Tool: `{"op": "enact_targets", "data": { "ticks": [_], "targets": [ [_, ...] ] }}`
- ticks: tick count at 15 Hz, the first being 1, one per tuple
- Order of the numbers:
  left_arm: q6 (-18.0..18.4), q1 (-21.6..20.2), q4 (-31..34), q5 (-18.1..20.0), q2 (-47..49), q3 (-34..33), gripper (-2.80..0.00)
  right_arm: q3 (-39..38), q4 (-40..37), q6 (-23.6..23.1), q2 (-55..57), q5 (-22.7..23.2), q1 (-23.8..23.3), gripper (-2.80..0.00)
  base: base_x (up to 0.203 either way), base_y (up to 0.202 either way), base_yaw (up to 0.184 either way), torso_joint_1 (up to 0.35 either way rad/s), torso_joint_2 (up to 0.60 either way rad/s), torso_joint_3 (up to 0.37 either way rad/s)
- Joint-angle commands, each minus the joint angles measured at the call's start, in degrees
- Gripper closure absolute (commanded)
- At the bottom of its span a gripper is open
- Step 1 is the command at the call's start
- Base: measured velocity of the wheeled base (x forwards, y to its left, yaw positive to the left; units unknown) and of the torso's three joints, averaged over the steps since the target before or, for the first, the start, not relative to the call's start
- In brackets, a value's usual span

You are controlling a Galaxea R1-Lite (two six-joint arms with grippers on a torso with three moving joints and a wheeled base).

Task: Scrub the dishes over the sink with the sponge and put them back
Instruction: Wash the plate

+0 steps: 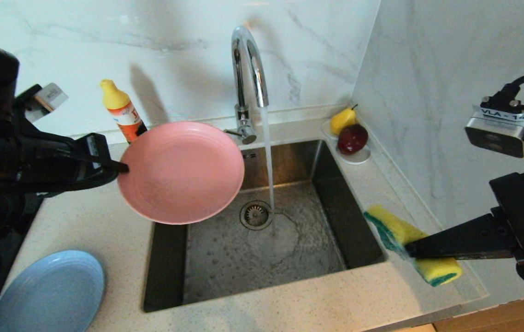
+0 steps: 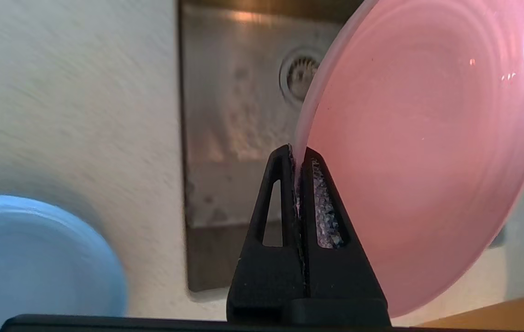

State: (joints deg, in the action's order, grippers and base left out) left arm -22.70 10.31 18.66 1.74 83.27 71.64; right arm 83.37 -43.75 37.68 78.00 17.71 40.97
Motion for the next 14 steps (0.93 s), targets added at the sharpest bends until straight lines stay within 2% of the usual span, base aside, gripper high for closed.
{"op": "enact_targets", "data": {
  "ticks": [1, 3, 6, 9, 14],
  "targets": [
    [-1.36, 4.09, -3.63, -4.07, 5.07, -0.35, 0.0, -0.5, 0.37, 0.21, 0.23, 0.21, -0.29, 0.0, 0.0, 0.0, 0.0, 0.0, 0.0, 0.0],
    [-2.67, 5.8, -6.5, -6.99, 8.69, 0.32, 0.0, -0.67, 1.38, 0.21, 0.23, 0.22, -0.5, 0.0, 0.0, 0.0, 0.0, 0.0, 0.0, 0.0],
    [-5.99, 7.67, -6.94, -8.32, 13.11, 2.58, 0.0, -1.54, 2.26, 0.21, 0.23, 0.22, -0.47, 0.0, 0.0, 0.0, 0.0, 0.0, 0.0, 0.0],
    [-7.41, 10.41, -6.98, -10.87, 17.4, 5.26, 0.0, -2.58, 3.68, 0.21, 0.05, 0.22, -0.46, 0.0, 0.0, 0.0, 0.0, 0.0, 0.0, 0.0],
    [-11.3, 14.68, -7.05, -12.49, 23.59, 10.56, 0.0, -2.69, 3.68, 0.17, -0.21, 0.17, -0.76, 0.0, 0.0, 0.0, 0.0, 0.0, 0.0, 0.0]
  ]
}}
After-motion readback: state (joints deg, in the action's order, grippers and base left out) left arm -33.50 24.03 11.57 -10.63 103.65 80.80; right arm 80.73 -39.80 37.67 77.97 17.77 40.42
